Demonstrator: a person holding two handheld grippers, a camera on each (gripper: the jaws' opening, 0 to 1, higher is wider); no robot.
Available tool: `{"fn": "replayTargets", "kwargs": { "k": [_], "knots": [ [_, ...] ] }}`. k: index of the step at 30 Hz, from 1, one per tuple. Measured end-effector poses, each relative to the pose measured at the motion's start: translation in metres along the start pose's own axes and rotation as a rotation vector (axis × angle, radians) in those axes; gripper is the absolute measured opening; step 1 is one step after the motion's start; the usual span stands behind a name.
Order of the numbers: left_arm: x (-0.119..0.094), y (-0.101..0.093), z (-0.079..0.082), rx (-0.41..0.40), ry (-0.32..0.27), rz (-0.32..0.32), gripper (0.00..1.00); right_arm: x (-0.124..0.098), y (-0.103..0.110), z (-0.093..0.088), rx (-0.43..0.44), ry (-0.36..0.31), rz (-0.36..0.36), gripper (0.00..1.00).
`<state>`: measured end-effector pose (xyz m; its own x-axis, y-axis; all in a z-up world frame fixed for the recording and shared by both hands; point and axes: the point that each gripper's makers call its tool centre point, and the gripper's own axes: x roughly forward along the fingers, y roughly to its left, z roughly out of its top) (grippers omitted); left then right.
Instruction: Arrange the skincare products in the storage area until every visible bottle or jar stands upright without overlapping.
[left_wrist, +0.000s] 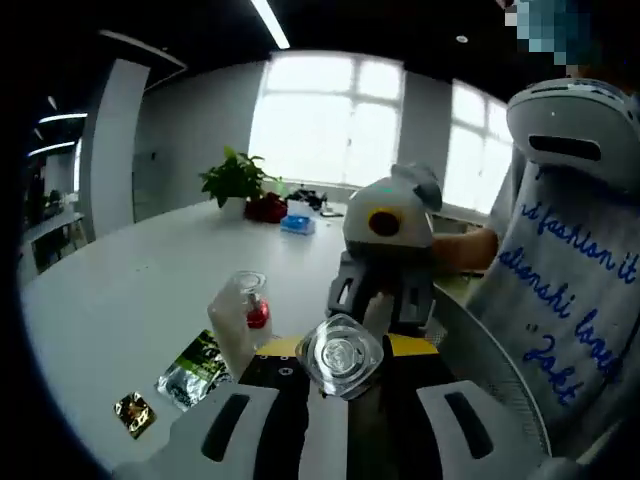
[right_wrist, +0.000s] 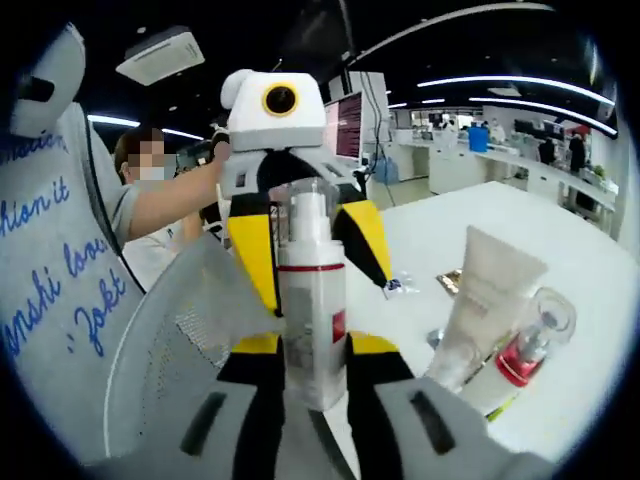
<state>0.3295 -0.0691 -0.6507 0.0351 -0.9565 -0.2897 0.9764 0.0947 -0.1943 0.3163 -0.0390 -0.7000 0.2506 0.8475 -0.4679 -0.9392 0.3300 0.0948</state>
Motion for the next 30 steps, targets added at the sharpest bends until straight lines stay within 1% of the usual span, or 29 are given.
{"fn": "replayTargets", "kwargs": {
  "k": [1,2,3,4,5,6,7,8,9,10,11,12,13,14,15,16,17,18,19,21,22,24,25,28,30],
  "knots": [
    [-0.001,0.004,-0.002,-0.045,-0.004,0.028,0.25,0.000,-0.003,-0.001,-0.008,0.005,-0.033,0.22],
    [0.000,0.005,-0.001,-0.060,-0.016,0.045,0.24,0.000,-0.004,-0.001,-0.016,0.010,-0.059,0.22],
    [0.000,0.005,-0.001,-0.068,-0.028,0.052,0.24,0.000,-0.004,0.000,-0.023,0.011,-0.070,0.22],
    [-0.001,0.008,0.000,-0.101,-0.044,0.082,0.23,0.000,-0.008,0.001,-0.034,0.006,-0.109,0.22],
    [-0.001,0.010,0.002,-0.133,-0.066,0.107,0.23,-0.001,-0.009,0.002,-0.035,0.006,-0.125,0.22],
    [-0.001,0.012,0.002,-0.157,-0.075,0.124,0.22,-0.001,-0.011,0.003,-0.034,0.001,-0.141,0.22],
    [-0.002,0.017,0.003,-0.209,-0.092,0.163,0.21,-0.002,-0.016,0.005,-0.033,-0.004,-0.175,0.22],
    [-0.003,0.019,0.004,-0.211,-0.103,0.173,0.21,-0.002,-0.014,0.004,-0.034,0.002,-0.165,0.22],
    [-0.003,0.021,0.004,-0.214,-0.113,0.192,0.22,-0.002,-0.017,0.006,-0.035,0.000,-0.187,0.22],
    [-0.004,0.025,0.005,-0.259,-0.132,0.230,0.23,-0.001,-0.017,0.006,-0.038,0.003,-0.194,0.22],
    [-0.004,0.024,0.006,-0.293,-0.145,0.232,0.23,0.000,-0.017,0.005,-0.043,0.012,-0.200,0.22],
    [-0.004,0.025,0.003,-0.357,-0.145,0.239,0.23,0.000,-0.019,0.004,-0.066,0.028,-0.227,0.22],
    [-0.006,0.031,-0.001,-0.410,-0.142,0.279,0.22,0.001,-0.020,0.003,-0.074,0.033,-0.239,0.22],
    [-0.006,0.034,0.000,-0.392,-0.154,0.299,0.22,0.001,-0.019,0.003,-0.076,0.037,-0.242,0.22],
    [-0.008,0.038,0.000,-0.399,-0.167,0.334,0.23,0.002,-0.019,0.003,-0.079,0.038,-0.249,0.22],
    [-0.009,0.038,-0.002,-0.428,-0.174,0.369,0.23,0.002,-0.019,0.003,-0.083,0.041,-0.254,0.22],
    [-0.009,0.036,-0.004,-0.424,-0.165,0.372,0.24,0.002,-0.020,0.002,-0.082,0.047,-0.257,0.22],
    [-0.010,0.038,-0.005,-0.437,-0.178,0.417,0.25,0.002,-0.021,0.002,-0.081,0.044,-0.275,0.22],
    [-0.009,0.037,-0.007,-0.448,-0.180,0.425,0.25,0.002,-0.022,0.002,-0.078,0.044,-0.282,0.22],
    [-0.012,0.040,-0.010,-0.489,-0.200,0.480,0.25,0.002,-0.026,0.004,-0.091,0.046,-0.316,0.22],
    [-0.013,0.041,-0.011,-0.510,-0.223,0.506,0.26,0.001,-0.028,0.004,-0.105,0.058,-0.333,0.22],
    [-0.013,0.041,-0.012,-0.551,-0.254,0.523,0.25,0.001,-0.030,0.005,-0.131,0.067,-0.359,0.22],
    [-0.012,0.039,-0.013,-0.550,-0.255,0.523,0.25,0.002,-0.029,0.005,-0.131,0.069,-0.358,0.22],
    [-0.012,0.040,-0.017,-0.582,-0.276,0.568,0.26,0.003,-0.031,0.005,-0.151,0.076,-0.385,0.22],
    [-0.012,0.038,-0.017,-0.603,-0.304,0.589,0.25,0.003,-0.032,0.006,-0.154,0.075,-0.396,0.23]
  ]
}}
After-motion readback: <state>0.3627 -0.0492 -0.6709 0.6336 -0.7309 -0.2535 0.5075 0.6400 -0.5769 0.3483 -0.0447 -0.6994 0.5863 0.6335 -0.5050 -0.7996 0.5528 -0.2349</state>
